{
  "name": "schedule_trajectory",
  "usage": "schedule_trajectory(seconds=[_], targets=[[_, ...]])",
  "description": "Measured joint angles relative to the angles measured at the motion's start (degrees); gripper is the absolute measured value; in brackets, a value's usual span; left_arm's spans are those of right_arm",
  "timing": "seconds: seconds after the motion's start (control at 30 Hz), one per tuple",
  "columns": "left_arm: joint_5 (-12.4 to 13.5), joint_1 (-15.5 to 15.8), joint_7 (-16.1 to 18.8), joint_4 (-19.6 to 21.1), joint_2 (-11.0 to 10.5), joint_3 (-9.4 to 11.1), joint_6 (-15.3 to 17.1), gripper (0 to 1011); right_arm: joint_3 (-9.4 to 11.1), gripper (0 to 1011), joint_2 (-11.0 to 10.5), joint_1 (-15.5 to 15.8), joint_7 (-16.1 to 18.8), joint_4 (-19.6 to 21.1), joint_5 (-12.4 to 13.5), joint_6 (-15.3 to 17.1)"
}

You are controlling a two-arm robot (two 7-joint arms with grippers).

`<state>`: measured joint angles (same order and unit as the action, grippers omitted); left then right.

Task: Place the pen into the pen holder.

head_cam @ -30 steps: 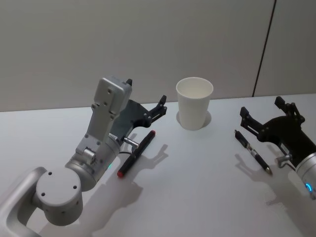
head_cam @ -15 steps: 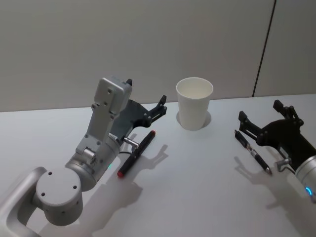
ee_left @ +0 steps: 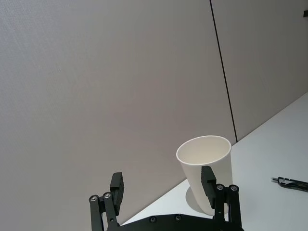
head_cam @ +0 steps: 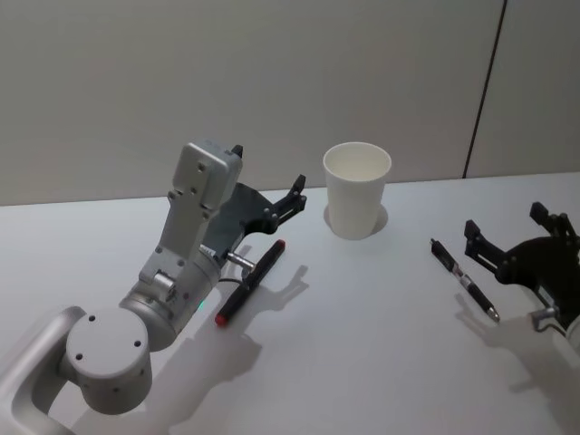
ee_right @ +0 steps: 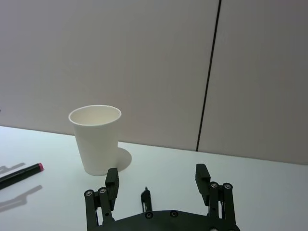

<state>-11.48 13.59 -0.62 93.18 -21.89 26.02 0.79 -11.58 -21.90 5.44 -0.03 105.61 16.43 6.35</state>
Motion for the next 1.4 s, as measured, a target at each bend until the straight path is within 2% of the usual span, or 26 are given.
schedule_trajectory(seconds=[0.23,0.43,0.6,0.63,0.73,0.83,0.9,1.0,1.13,1.4], targets=[[0.0,0.0,0.0,0.0,0.0,0.0,0.0,1001,0.68,1002,-0.49,0.75,-1.4,1.02,0.9,3.03],[0.0,0.0,0.0,0.0,0.0,0.0,0.0,1001,0.85,1001,-0.38,0.42,-1.81,1.56,1.13,6.96],[0.0,0.0,0.0,0.0,0.0,0.0,0.0,1001,0.73,1001,0.32,-0.78,-1.88,1.92,1.02,12.25],[0.0,0.0,0.0,0.0,0.0,0.0,0.0,1001,0.73,1001,0.32,-0.78,-1.88,1.92,1.02,12.25],[0.0,0.0,0.0,0.0,0.0,0.0,0.0,1001,0.48,1001,1.01,-1.81,-2.07,2.05,0.63,15.77],[0.0,0.0,0.0,0.0,0.0,0.0,0.0,1001,0.33,1002,1.54,-2.45,-2.34,2.07,0.43,17.74],[0.0,0.0,0.0,0.0,0.0,0.0,0.0,1001,0.17,1002,2.26,-3.28,-2.95,2.08,0.18,20.51],[0.0,0.0,0.0,0.0,0.0,0.0,0.0,1001,0.1,1002,2.61,-3.65,-3.26,2.07,0.06,21.69],[0.0,0.0,0.0,0.0,0.0,0.0,0.0,1001,-0.13,1002,3.91,-4.93,-4.5,1.65,-0.57,25.91],[0.0,0.0,0.0,0.0,0.0,0.0,0.0,1001,-0.42,1002,5.44,-6.46,-5.66,0.27,-1.71,29.96]])
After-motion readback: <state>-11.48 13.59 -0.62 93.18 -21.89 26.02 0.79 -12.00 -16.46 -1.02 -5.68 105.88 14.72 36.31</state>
